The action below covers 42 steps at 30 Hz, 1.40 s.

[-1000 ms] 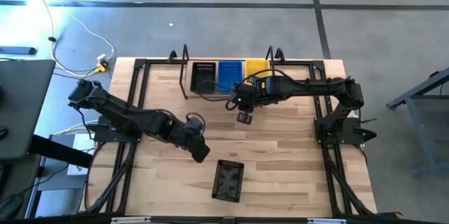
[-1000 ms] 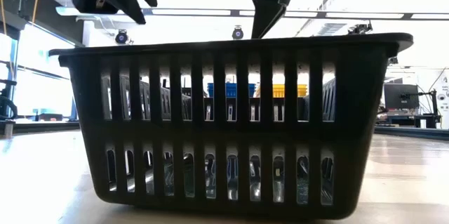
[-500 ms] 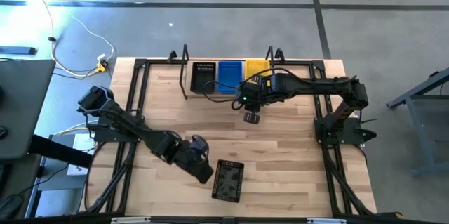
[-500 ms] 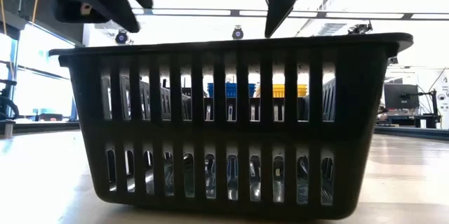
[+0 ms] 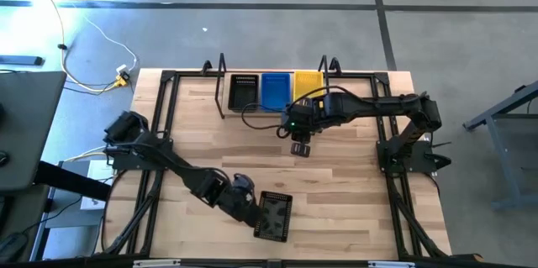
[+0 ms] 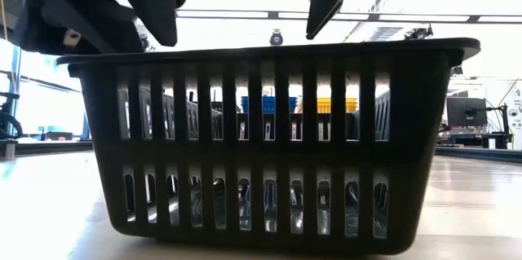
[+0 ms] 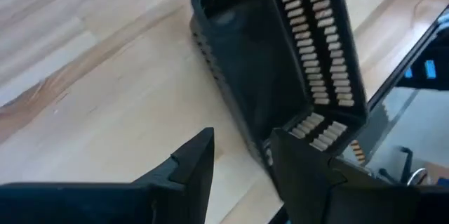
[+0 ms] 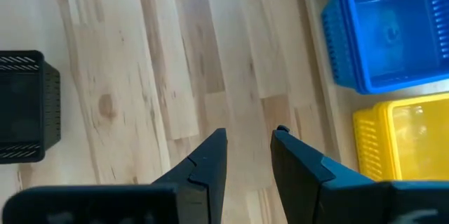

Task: Stack baskets on shelf by color
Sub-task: Stack the black bin on top of the black bin on the shelf

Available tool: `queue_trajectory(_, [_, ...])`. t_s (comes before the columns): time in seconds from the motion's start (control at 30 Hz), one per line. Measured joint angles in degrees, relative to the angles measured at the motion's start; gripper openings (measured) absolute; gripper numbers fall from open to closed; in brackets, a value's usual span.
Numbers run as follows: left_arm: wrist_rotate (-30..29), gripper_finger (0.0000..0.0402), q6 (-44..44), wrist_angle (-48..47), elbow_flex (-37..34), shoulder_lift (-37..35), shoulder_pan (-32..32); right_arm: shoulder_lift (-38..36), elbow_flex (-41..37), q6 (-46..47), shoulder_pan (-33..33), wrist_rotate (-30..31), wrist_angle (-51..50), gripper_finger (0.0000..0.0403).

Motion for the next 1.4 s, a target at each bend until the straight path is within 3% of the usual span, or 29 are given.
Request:
queue_trajectory(0.9, [5.5, 0.0128, -0.5, 6.7, 0.0, 6.8, 5.0, 0.1, -0.1, 0.9, 0.9, 0.0, -0.1, 0.0099])
queue_trajectory(1.03, [4.6, 0.0100, -0.5, 6.3, 0.0, 6.8, 5.6, 0.1, -0.1, 0.9, 1.2, -0.4, -0.1, 0.0099])
queue_trajectory(1.23, [3.4, 0.0015, 1.1, 6.3, 0.0, 6.8, 6.8, 0.1, -0.1, 1.3, 3.8, -1.7, -0.3, 0.0099])
queue_trajectory(1.4, [3.3, 0.0012, 2.4, 6.4, 0.0, 6.8, 8.0, 0.1, -0.1, 1.7, 6.5, -1.9, -0.3, 0.0099])
